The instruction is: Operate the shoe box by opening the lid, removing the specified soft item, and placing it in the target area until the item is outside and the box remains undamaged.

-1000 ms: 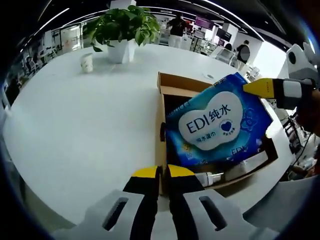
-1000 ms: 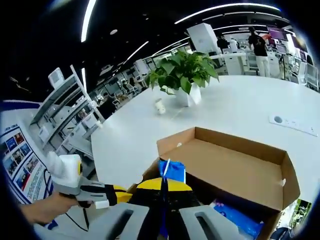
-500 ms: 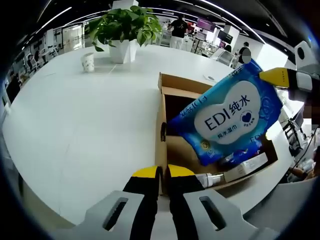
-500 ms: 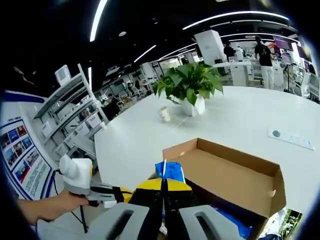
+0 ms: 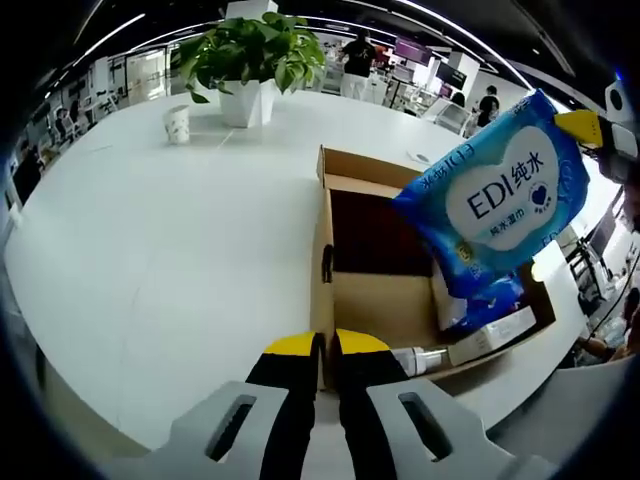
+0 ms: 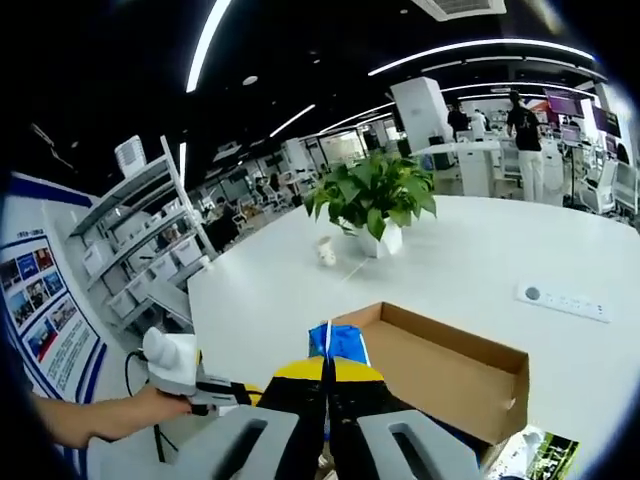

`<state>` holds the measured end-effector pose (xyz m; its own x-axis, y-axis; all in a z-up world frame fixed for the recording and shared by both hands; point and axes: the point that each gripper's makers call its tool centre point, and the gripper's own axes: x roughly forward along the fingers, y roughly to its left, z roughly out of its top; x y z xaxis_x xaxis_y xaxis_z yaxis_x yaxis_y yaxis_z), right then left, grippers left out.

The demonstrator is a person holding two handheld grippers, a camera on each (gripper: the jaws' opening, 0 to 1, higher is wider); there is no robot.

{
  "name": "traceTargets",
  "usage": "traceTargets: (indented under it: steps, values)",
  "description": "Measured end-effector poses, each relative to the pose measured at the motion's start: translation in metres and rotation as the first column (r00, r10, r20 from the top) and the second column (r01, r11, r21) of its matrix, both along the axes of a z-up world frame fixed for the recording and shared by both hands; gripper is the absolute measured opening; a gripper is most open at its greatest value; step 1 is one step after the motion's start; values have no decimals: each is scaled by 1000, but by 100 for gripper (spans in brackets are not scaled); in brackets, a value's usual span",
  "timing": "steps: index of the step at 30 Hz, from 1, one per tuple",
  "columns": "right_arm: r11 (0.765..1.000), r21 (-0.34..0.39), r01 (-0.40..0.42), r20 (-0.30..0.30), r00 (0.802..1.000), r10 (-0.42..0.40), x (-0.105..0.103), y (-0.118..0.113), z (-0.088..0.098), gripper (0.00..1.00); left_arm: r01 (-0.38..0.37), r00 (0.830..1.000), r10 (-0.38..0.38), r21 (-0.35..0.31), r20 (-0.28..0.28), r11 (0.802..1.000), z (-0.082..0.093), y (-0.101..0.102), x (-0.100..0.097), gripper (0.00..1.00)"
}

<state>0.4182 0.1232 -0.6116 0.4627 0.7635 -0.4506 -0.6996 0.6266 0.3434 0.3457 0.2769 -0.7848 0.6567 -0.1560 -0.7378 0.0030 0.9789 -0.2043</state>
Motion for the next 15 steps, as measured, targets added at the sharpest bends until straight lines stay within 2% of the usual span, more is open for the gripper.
traceTargets:
  steps: [8,15]
  values:
    - [1000,3,30,28,999,-30,8,-26,19,0,-16,1000,16,-8,3,1000,1,0,0,3]
    - [996,18,82,46,996,-83,18,-58,37,0,-21,1000,21,-5,4,1000,5,-7,-6,3]
